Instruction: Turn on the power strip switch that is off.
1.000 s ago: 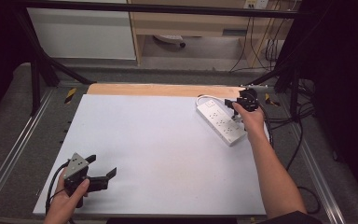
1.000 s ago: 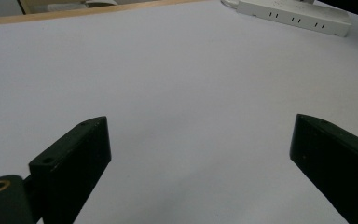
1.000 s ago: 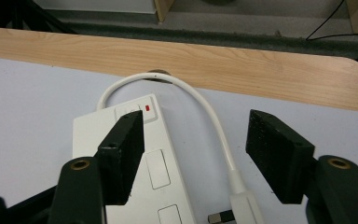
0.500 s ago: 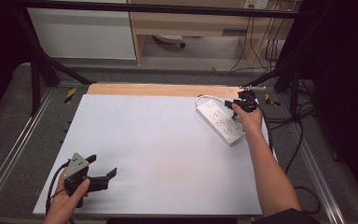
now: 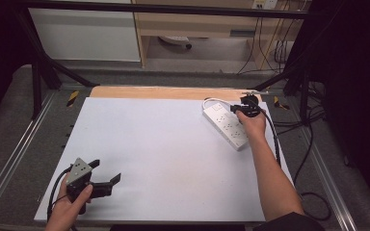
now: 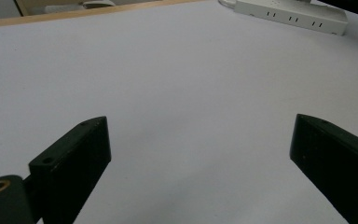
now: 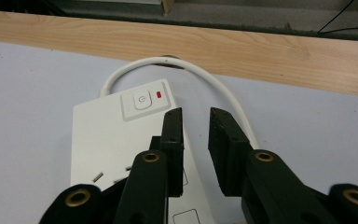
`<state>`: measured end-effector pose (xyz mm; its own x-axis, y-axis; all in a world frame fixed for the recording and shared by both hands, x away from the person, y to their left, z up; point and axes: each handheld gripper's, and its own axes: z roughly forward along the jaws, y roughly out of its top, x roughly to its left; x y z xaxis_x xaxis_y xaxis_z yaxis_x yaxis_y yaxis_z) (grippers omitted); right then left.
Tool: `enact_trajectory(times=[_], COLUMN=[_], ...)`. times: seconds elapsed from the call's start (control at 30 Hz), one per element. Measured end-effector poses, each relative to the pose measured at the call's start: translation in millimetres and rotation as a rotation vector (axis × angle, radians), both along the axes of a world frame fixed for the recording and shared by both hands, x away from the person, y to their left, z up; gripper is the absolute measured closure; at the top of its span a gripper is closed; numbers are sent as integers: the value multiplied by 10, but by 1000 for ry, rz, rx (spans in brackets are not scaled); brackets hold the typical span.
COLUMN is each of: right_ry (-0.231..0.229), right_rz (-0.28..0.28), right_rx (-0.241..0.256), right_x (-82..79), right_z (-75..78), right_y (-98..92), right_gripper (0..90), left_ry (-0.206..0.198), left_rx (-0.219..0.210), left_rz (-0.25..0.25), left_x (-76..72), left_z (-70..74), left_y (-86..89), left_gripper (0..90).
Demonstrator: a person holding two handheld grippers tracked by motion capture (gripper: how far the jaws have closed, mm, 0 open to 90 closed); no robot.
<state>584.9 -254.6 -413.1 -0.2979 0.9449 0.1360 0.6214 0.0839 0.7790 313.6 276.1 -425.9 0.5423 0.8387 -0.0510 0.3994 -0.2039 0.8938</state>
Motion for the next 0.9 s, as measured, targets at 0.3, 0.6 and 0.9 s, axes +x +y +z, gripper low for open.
enact_trajectory(times=[0.3,0.6,0.9], right_ry=[-3,-3,-7], right_rz=[4,27,41], right_rx=[-7,-14,-15], right_x=[5,7,14], right_z=[-48,-101,-151], right_y=[35,100,164], right_gripper=[845,898,900], left_ry=[1,3,2], left_rx=[0,1,0], left_rz=[0,-2,-5], left_x=[3,3,1], left_z=[0,-2,-1], left_y=[-1,-2,-2], left_gripper=[53,53,53])
